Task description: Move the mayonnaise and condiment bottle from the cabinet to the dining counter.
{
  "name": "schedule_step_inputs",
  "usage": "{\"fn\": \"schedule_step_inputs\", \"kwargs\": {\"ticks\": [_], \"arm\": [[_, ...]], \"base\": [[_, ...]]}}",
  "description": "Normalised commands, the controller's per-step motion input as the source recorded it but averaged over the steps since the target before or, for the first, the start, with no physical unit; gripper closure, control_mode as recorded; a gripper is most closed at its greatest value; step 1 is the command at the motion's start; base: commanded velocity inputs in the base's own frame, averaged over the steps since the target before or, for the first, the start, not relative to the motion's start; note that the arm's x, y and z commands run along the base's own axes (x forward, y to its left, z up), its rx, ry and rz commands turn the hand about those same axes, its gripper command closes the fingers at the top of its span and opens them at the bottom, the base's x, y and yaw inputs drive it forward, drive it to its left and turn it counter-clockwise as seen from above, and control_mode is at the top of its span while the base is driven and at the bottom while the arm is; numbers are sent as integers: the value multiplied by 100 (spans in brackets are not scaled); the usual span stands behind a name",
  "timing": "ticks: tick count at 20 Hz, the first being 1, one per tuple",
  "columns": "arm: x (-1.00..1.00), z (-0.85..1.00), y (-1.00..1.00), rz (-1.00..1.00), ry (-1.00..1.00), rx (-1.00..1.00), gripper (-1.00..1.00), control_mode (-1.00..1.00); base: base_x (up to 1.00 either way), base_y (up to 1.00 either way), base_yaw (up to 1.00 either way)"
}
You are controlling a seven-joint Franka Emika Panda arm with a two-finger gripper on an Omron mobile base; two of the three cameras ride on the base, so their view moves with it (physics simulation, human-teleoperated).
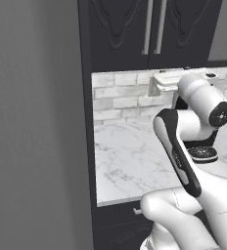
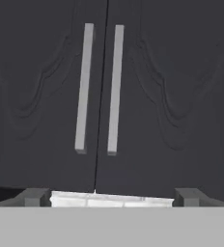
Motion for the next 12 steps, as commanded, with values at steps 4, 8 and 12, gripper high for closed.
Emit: {"fn": "schedule_step_inputs", "kwargs": {"ticks": [4,8,12], "arm": [[25,43,-13,0,-17,4,-100,-100],[25,44,-1,0,-14,2,-100,-100],[28,40,0,0,-10,0,-100,-100]], "base": [[0,0,0],[0,0,0],[0,0,0]]}}
